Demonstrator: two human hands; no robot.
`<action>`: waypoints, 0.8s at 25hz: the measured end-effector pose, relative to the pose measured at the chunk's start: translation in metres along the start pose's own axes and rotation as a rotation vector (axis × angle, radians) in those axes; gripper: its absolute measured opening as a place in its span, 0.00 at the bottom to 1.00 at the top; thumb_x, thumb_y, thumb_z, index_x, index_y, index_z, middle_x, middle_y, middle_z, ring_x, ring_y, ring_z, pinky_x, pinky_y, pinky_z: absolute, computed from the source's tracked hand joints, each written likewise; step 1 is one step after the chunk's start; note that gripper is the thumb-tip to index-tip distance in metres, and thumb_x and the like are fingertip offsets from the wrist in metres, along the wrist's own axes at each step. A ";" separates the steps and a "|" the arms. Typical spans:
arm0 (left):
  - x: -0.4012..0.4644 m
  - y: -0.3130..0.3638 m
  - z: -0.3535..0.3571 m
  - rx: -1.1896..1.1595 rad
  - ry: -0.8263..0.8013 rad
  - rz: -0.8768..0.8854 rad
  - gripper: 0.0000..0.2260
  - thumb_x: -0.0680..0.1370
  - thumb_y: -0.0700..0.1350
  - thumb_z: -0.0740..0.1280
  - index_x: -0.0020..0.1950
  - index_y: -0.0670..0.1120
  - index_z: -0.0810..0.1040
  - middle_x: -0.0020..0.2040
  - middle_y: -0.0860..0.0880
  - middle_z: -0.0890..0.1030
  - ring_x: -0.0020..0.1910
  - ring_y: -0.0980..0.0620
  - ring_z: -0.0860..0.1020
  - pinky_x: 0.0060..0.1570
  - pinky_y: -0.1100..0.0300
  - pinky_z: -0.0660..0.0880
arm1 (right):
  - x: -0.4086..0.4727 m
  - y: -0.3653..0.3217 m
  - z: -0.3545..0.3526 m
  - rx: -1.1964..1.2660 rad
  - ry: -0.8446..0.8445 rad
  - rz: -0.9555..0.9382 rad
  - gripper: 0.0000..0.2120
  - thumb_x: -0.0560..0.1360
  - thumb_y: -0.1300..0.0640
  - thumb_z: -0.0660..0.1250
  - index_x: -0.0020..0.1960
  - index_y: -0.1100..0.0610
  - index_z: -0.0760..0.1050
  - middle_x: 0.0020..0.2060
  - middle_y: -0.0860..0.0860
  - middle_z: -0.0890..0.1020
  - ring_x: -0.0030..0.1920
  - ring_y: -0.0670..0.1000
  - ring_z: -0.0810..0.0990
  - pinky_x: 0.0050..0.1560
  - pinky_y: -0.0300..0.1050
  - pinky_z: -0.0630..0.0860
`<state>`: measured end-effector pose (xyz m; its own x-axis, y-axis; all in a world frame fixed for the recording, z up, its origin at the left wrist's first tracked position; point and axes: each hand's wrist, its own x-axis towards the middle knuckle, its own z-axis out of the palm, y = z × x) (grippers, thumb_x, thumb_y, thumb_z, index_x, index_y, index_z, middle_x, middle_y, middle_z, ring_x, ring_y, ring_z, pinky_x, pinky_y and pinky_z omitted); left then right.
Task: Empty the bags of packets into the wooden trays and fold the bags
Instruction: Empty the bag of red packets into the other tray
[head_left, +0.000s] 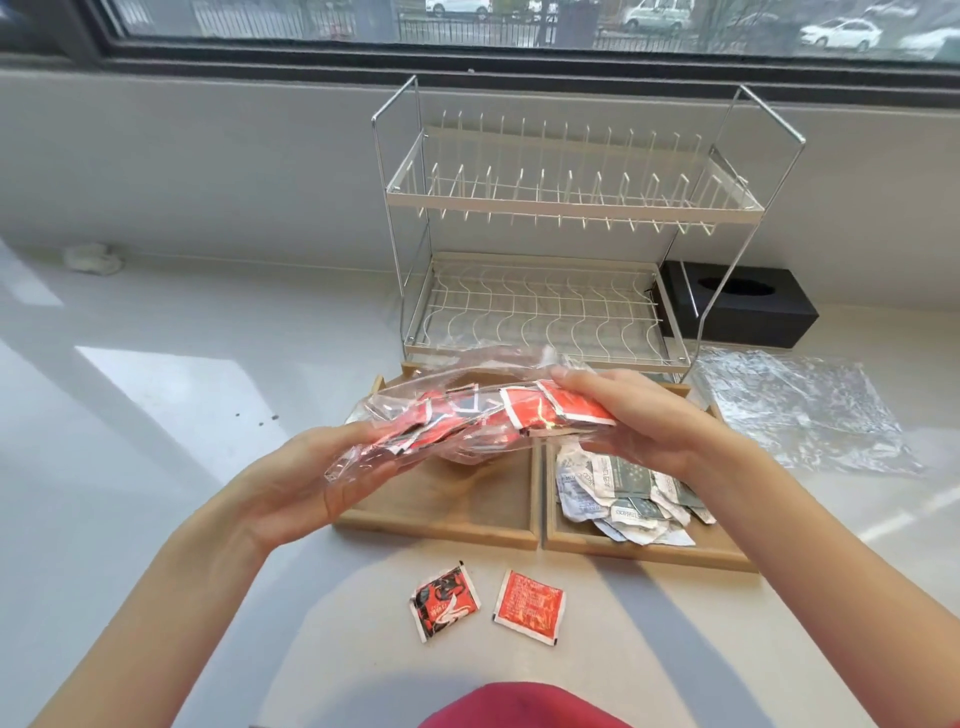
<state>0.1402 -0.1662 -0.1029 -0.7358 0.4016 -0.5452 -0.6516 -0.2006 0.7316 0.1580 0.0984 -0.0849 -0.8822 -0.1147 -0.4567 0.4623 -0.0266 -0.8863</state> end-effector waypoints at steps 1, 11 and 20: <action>-0.002 0.006 0.001 0.005 -0.012 0.010 0.11 0.64 0.39 0.65 0.41 0.39 0.85 0.42 0.43 0.85 0.39 0.50 0.84 0.31 0.66 0.80 | 0.000 -0.004 -0.001 -0.005 -0.001 -0.011 0.10 0.75 0.53 0.64 0.40 0.60 0.76 0.25 0.48 0.82 0.24 0.42 0.79 0.23 0.32 0.73; -0.024 0.039 0.007 -0.196 -0.266 -0.001 0.30 0.59 0.36 0.76 0.59 0.31 0.74 0.61 0.33 0.76 0.59 0.41 0.77 0.49 0.56 0.79 | -0.002 -0.032 -0.019 -0.047 -0.016 0.000 0.13 0.74 0.53 0.64 0.47 0.64 0.76 0.34 0.53 0.84 0.30 0.45 0.82 0.28 0.35 0.78; -0.018 0.055 0.007 -0.021 -0.105 0.061 0.22 0.58 0.40 0.77 0.50 0.37 0.81 0.50 0.41 0.84 0.46 0.50 0.83 0.48 0.60 0.77 | 0.003 -0.049 -0.026 -0.240 0.135 -0.163 0.09 0.74 0.59 0.65 0.54 0.55 0.76 0.30 0.48 0.79 0.28 0.44 0.71 0.33 0.37 0.68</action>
<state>0.1189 -0.1782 -0.0497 -0.7517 0.4791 -0.4532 -0.6106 -0.2457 0.7529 0.1306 0.1250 -0.0449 -0.9543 0.0053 -0.2986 0.2935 0.2027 -0.9342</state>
